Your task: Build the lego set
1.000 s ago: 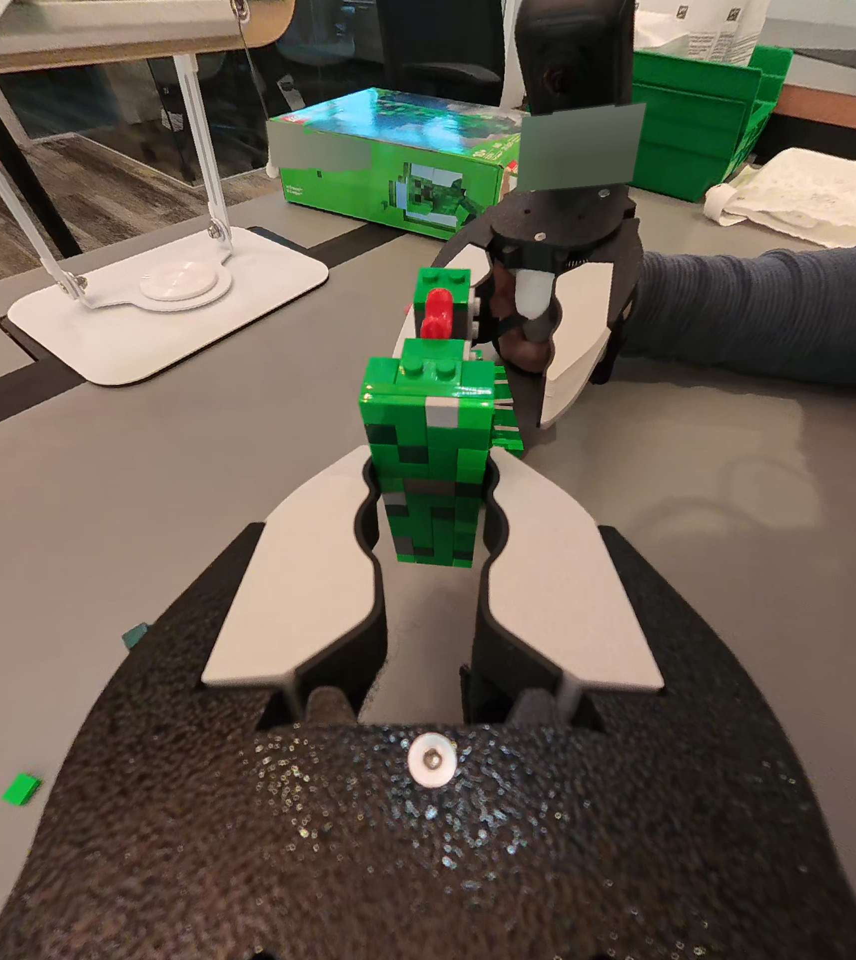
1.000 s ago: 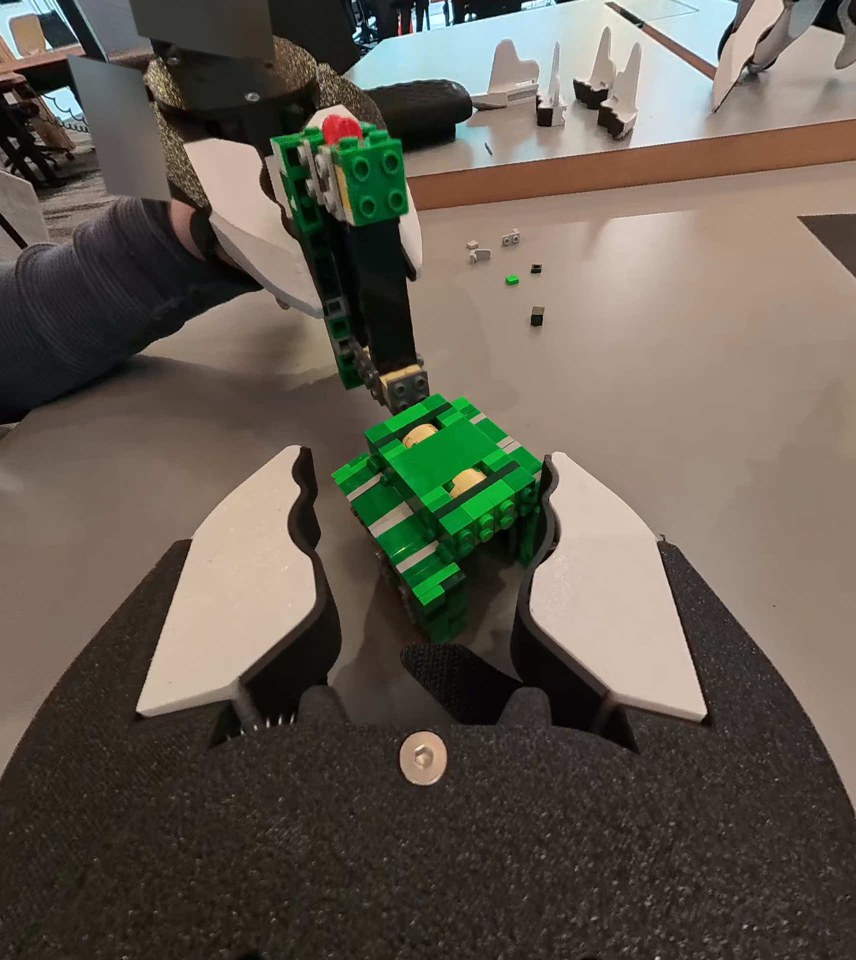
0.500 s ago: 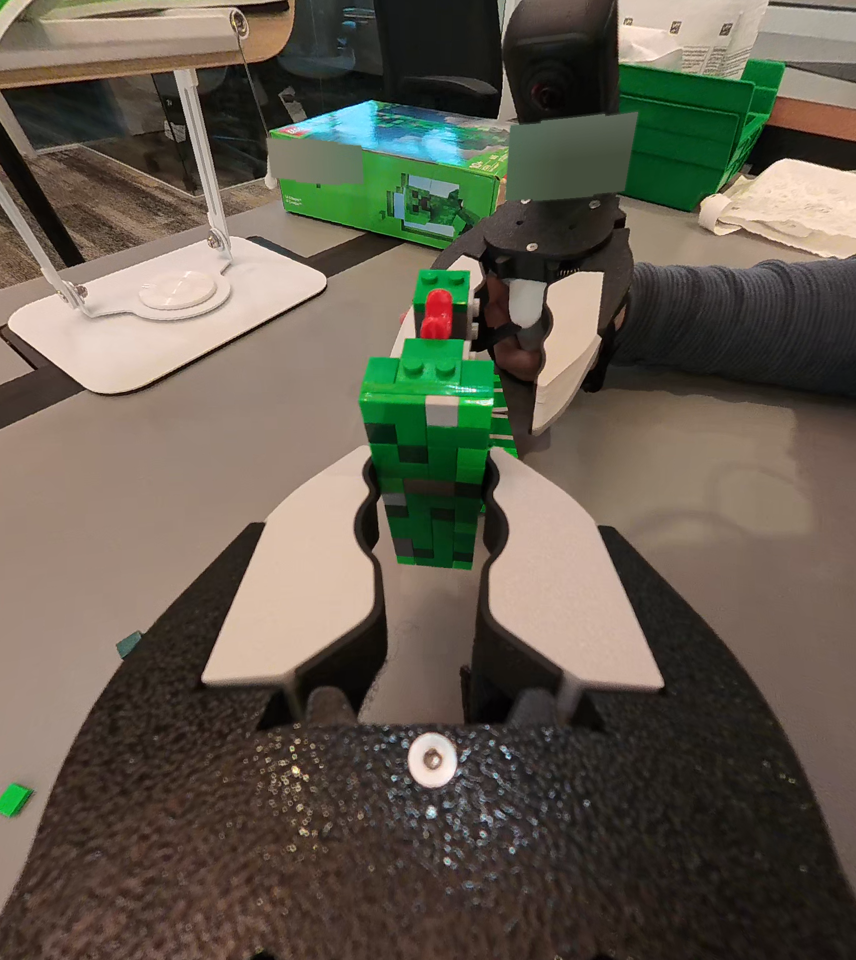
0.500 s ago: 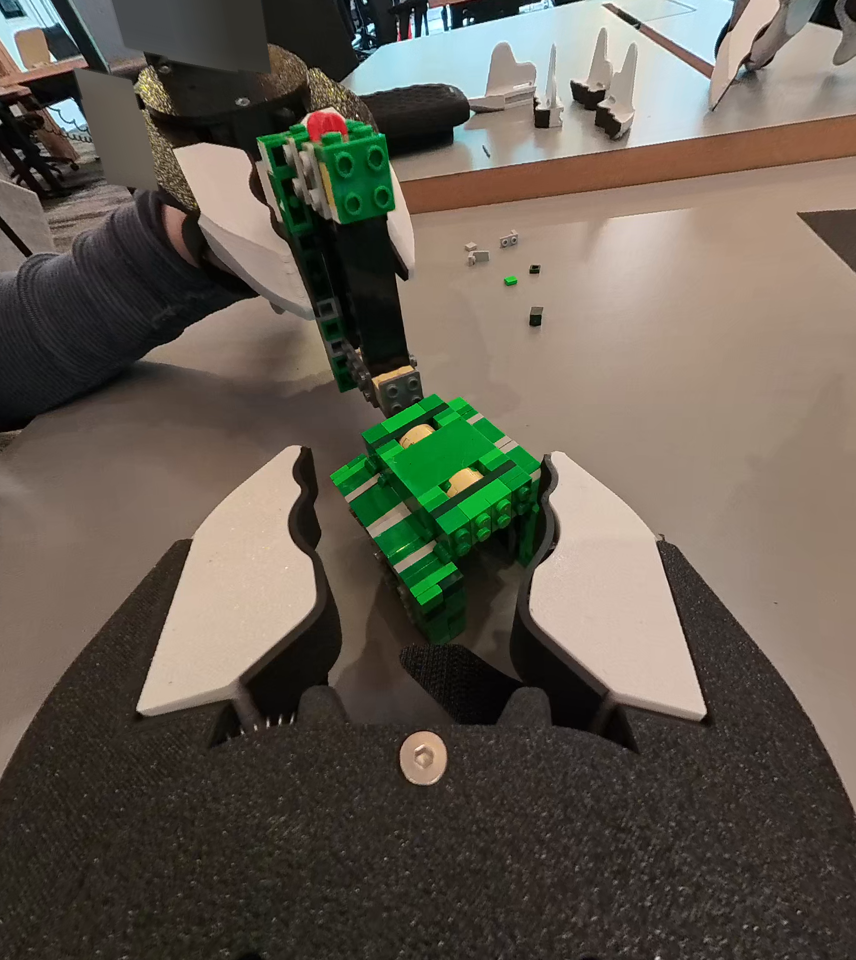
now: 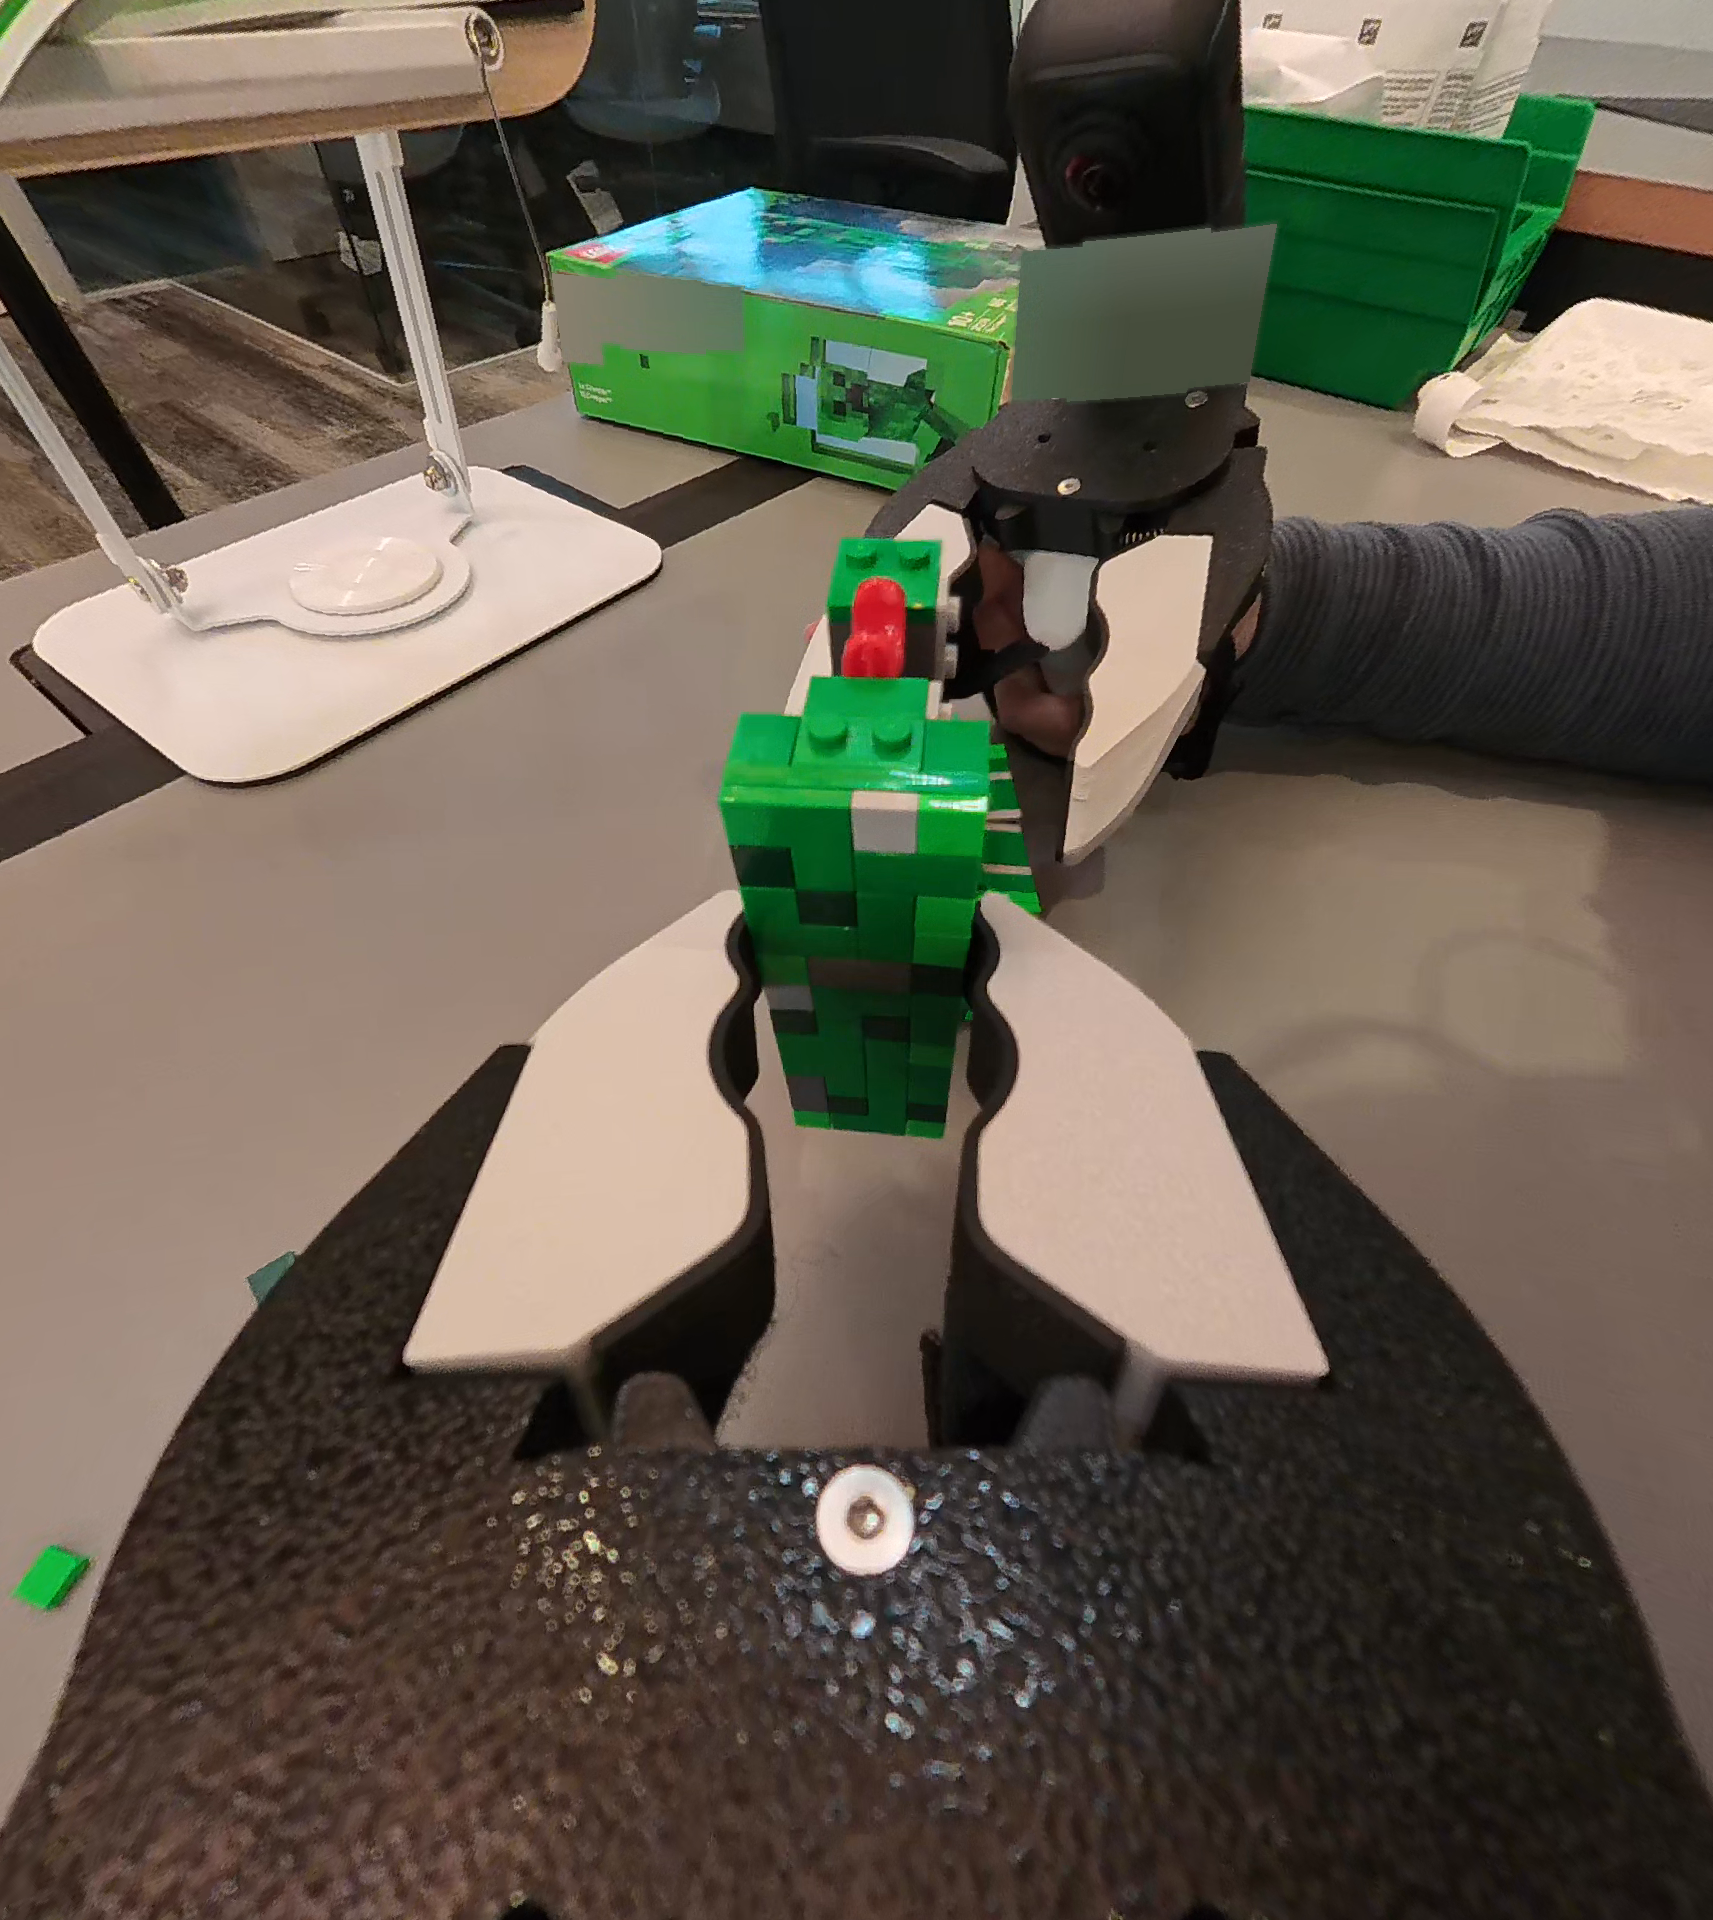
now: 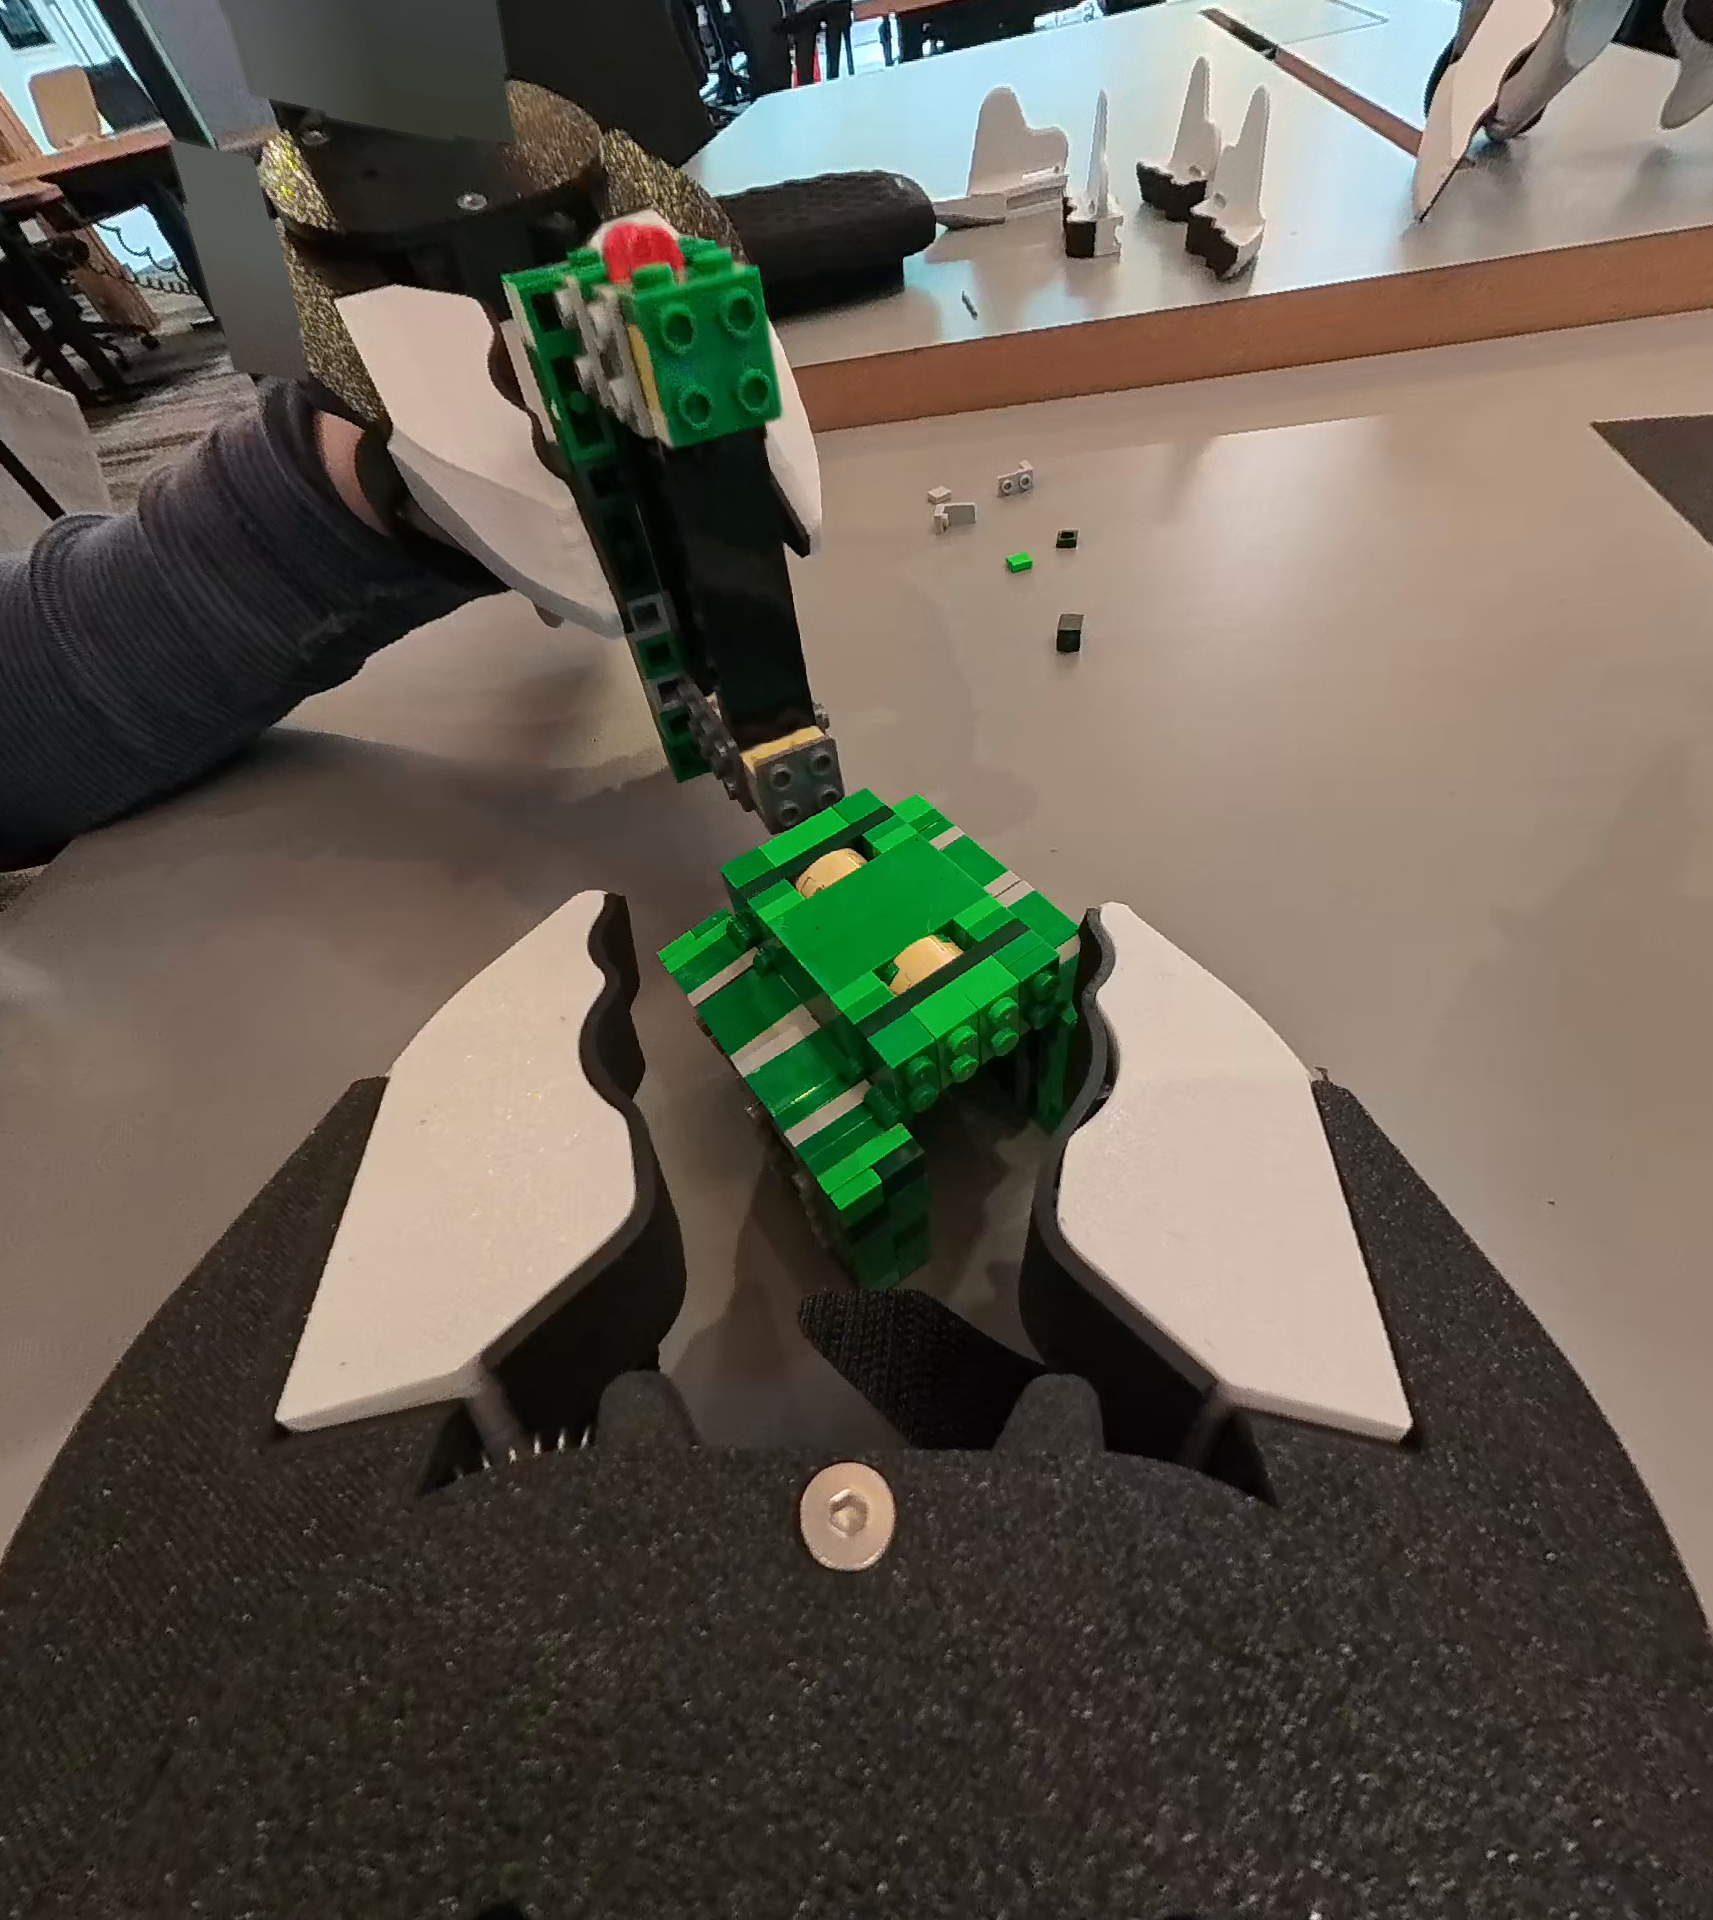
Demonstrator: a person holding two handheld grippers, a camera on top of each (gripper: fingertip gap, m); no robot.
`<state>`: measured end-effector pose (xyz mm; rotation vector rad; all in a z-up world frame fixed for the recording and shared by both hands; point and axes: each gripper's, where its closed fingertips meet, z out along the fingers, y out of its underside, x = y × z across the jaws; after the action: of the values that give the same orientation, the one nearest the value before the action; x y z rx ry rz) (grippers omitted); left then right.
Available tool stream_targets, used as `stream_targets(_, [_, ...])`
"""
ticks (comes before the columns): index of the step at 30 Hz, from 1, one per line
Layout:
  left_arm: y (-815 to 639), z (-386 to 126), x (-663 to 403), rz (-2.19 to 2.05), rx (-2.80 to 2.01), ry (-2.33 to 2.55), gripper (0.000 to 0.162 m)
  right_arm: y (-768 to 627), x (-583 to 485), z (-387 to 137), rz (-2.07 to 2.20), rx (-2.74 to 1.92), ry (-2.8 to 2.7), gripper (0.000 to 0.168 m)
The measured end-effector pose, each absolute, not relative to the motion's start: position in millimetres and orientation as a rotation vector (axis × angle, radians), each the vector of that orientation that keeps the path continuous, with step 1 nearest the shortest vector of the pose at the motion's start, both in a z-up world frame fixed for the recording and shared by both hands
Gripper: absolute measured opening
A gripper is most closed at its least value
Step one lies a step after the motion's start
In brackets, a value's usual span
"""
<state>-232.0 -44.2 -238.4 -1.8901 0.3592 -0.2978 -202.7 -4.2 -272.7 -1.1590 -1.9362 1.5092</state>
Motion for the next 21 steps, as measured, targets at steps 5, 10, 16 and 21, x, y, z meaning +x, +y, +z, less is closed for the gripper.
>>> stream_targets(5, [-43.9, -244.7, -233.4, -0.262, -1.935, 0.367, 0.037, -4.0, -202.8, -272.7, 1.510, -1.160, -1.935, 0.080])
stream_targets(10, [-43.0, -244.7, -230.4, -0.274, -1.929, 0.373, 0.037, -3.8, -202.9, -272.7, 1.511, -1.162, -1.934, 0.080])
stream_targets(16, [-43.0, -244.5, -230.3, -0.277, -1.927, 0.373, 0.037, -3.5, -203.1, -272.7, 1.512, -1.165, -1.933, 0.080])
stream_targets(21, [-42.7, -244.4, -230.2, -0.274, -1.925, 0.375, 0.037, -3.4, -203.1, -272.7, 1.513, -1.166, -1.933, 0.080])
